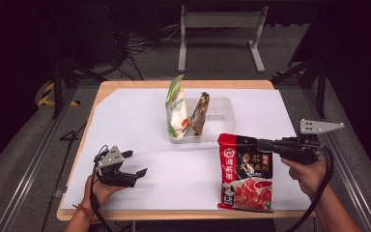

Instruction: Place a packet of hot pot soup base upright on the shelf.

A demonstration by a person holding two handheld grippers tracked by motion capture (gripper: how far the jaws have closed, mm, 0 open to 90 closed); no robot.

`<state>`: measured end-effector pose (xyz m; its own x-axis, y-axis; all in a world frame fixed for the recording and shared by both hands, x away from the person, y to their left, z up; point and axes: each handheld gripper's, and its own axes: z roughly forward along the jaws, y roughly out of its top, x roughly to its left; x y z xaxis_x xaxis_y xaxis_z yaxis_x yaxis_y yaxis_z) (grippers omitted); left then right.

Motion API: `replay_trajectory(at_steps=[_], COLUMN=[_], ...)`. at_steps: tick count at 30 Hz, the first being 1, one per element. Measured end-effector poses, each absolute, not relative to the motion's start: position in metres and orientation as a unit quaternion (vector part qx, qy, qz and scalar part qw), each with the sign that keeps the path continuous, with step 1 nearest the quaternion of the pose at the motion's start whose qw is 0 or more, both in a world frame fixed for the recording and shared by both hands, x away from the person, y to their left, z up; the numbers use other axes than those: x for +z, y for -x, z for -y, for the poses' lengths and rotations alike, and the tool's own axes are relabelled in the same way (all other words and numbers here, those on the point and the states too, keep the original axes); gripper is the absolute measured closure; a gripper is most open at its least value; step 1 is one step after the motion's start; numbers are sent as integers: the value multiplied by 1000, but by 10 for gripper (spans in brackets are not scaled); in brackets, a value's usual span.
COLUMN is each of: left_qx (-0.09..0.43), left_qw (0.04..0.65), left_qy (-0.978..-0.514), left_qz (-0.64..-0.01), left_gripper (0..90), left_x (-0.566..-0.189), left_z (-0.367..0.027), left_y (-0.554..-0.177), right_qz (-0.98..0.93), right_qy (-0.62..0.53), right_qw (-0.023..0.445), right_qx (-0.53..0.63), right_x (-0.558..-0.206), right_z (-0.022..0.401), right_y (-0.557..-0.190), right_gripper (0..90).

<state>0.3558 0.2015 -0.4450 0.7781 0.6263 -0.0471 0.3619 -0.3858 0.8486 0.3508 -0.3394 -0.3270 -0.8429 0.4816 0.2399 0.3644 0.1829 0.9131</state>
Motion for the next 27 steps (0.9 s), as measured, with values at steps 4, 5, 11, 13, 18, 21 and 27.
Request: replay_trajectory(at_steps=[4, 5, 11, 13, 18, 21, 27], left_qx=[140, 140, 137, 135, 138, 139, 140], left_qw=[461, 461, 462, 464, 468, 467, 469], left_qy=[-823, -823, -823, -822, -818, -818, -815], left_qz=[-300, -300, -301, -302, -305, -307, -311], left_gripper=[135, 135, 134, 135, 134, 134, 134], left_x=[-446, -446, -446, -446, -445, -445, -446], left_z=[-201, -201, -200, -200, -202, -203, -205], left_y=[-356, -356, -357, -357, -358, -358, -359], right_qz=[-765, -765, -768, -767, -759, -751, -742], right_qy=[-265, -265, -259, -261, -266, -273, -287], right_qw=[70, 72, 100, 107, 138, 153, 179], right_qx=[582, 583, 577, 577, 578, 581, 579], right_x=[-314, -312, -296, -291, -276, -267, -256], right_z=[334, 334, 326, 324, 321, 319, 310], right_y=[-345, -345, -349, -352, -359, -365, -379], right_gripper=[890, 891, 891, 892, 891, 891, 891])
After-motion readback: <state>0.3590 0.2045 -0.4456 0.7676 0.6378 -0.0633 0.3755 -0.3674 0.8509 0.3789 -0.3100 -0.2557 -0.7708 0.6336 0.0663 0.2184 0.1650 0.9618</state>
